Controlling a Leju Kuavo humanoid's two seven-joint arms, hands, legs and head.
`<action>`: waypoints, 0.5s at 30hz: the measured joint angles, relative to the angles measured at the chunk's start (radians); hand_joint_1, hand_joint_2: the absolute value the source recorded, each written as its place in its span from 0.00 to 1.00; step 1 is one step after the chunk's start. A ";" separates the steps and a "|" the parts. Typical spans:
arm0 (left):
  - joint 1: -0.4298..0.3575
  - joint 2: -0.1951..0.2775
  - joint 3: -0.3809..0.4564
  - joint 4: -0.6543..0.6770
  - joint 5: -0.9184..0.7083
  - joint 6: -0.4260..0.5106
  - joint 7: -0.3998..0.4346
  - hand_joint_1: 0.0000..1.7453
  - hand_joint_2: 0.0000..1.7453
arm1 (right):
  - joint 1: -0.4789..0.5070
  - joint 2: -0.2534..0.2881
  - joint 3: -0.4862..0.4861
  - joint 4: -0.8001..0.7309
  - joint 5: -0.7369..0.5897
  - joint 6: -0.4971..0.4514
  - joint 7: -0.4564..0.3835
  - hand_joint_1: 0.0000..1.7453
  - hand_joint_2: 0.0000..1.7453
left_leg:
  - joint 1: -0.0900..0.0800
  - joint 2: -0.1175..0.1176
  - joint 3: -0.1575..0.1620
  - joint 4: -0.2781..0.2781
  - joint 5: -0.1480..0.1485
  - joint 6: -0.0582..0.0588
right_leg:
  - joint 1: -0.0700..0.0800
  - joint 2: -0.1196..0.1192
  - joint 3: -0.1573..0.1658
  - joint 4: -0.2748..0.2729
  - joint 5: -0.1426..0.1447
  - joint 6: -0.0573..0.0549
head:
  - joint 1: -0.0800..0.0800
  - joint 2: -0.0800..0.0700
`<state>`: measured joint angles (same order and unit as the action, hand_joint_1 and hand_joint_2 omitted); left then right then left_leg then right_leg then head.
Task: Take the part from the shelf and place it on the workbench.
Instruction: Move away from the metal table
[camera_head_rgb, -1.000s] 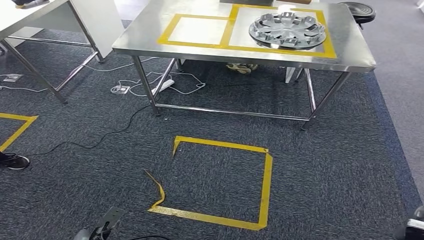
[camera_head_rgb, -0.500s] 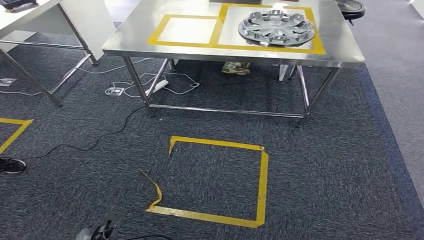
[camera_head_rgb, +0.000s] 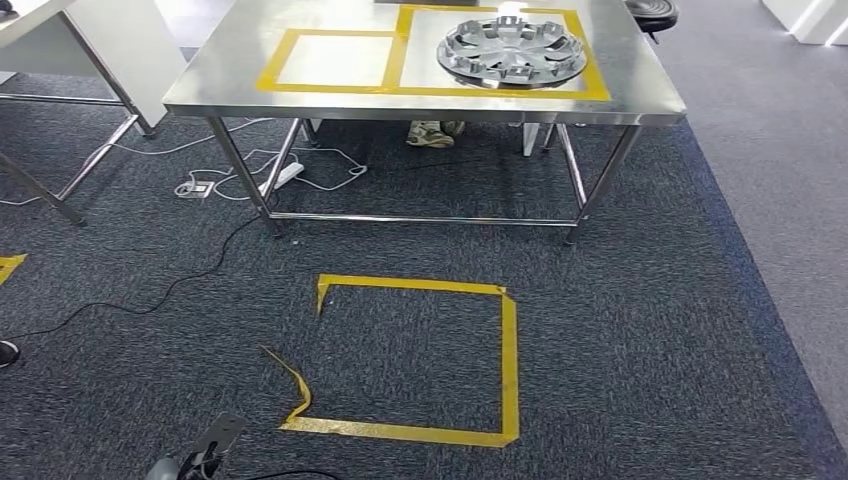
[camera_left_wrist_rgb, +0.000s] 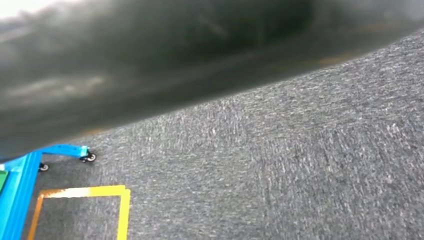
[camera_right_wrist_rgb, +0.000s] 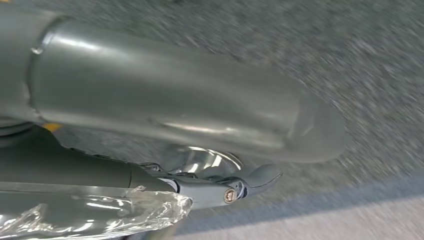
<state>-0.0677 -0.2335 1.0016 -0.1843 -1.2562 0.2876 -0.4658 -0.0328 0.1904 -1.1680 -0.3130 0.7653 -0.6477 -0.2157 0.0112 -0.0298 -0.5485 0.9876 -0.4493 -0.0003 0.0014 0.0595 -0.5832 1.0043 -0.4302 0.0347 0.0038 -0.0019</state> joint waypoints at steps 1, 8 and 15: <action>0.000 0.000 0.001 0.000 0.000 0.000 0.000 0.00 0.00 | 0.000 0.002 0.000 0.006 0.001 0.000 0.000 0.00 0.00 | 0.001 0.005 0.000 -0.002 0.002 0.006 | -0.001 -0.010 -0.010 0.018 -0.013 0.006 | 0.003 0.000; 0.002 0.002 0.005 0.000 0.000 0.001 -0.003 0.00 0.00 | -0.007 0.005 0.003 0.032 0.020 0.027 0.011 0.00 0.00 | 0.001 0.054 0.002 -0.003 0.002 0.016 | -0.007 -0.056 -0.104 0.233 -0.091 0.026 | 0.009 0.000; 0.000 0.002 0.005 0.000 0.000 0.000 -0.005 0.00 0.00 | -0.018 0.011 0.016 0.045 0.049 0.056 0.017 0.00 0.00 | -0.007 0.096 0.008 0.000 -0.006 -0.016 | 0.002 -0.084 0.011 0.003 -0.008 -0.010 | 0.006 0.000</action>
<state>-0.0676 -0.2316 1.0070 -0.1843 -1.2566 0.2880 -0.4704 -0.0509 0.2018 -1.1517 -0.2683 0.8144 -0.5915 -0.1990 0.0038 0.0664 -0.5406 0.9879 -0.4556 -0.0164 0.0036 -0.0243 -0.5720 1.0071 -0.4383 0.0246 0.0098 -0.0019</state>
